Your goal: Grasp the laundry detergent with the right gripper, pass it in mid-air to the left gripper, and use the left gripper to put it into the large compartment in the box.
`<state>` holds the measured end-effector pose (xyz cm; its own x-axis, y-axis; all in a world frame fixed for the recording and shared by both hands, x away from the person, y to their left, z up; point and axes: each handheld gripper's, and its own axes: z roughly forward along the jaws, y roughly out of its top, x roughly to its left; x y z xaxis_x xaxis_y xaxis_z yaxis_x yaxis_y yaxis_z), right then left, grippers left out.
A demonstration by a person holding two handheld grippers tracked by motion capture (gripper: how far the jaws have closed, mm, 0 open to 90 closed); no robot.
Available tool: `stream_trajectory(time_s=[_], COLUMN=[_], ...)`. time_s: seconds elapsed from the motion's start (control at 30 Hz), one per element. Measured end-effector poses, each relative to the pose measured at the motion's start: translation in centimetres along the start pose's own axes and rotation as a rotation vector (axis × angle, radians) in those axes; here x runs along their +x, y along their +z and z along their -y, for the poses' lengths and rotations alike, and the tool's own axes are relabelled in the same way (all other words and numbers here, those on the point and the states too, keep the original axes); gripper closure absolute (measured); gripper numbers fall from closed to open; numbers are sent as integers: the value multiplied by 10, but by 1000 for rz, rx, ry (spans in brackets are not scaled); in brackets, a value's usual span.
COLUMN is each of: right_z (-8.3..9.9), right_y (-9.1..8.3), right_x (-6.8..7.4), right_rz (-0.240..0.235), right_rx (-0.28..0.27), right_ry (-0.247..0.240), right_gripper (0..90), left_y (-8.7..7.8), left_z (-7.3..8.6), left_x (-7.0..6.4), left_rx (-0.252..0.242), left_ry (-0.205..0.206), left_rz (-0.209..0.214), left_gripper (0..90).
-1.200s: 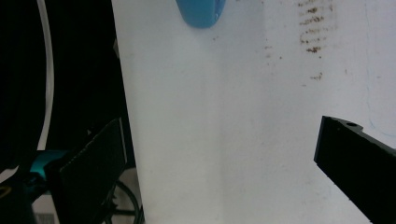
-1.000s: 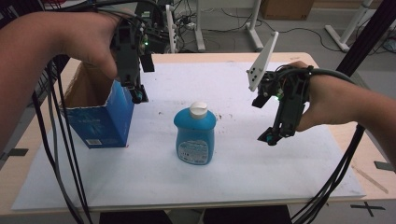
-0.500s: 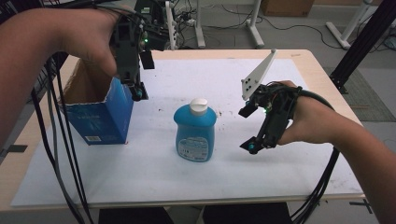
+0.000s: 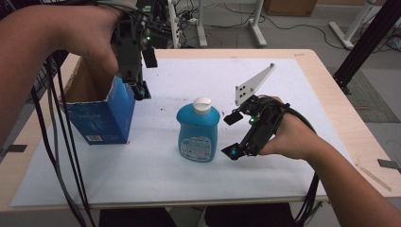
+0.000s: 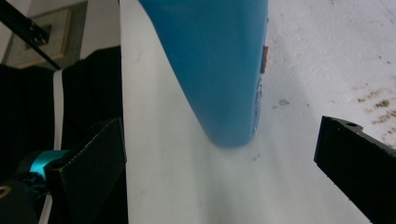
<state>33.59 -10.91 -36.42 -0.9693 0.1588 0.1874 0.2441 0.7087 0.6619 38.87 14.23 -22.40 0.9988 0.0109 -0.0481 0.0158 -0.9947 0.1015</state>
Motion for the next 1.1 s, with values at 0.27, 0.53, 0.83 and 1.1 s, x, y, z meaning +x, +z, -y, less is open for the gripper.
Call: stream_trajectory(time_s=[0.27,0.53,0.83,1.1], right_z=[2,3,2,1], right_y=[19,30,43,51], right_x=[0,-3,-4,-3], right_rz=[4,-5,9,32], right_rx=[-101,-156,-209,-272], right_ry=[25,47,57,54], right_gripper=[13,13,14,37], left_y=[2,1,1,1], left_z=[1,2,4,10], left_x=[-2,-4,-5,-5], left_rx=[-11,-19,-17,-19], left_ry=[2,-2,-3,-11], left_rz=[4,-1,-3,-6], left_gripper=[18,17,17,18])
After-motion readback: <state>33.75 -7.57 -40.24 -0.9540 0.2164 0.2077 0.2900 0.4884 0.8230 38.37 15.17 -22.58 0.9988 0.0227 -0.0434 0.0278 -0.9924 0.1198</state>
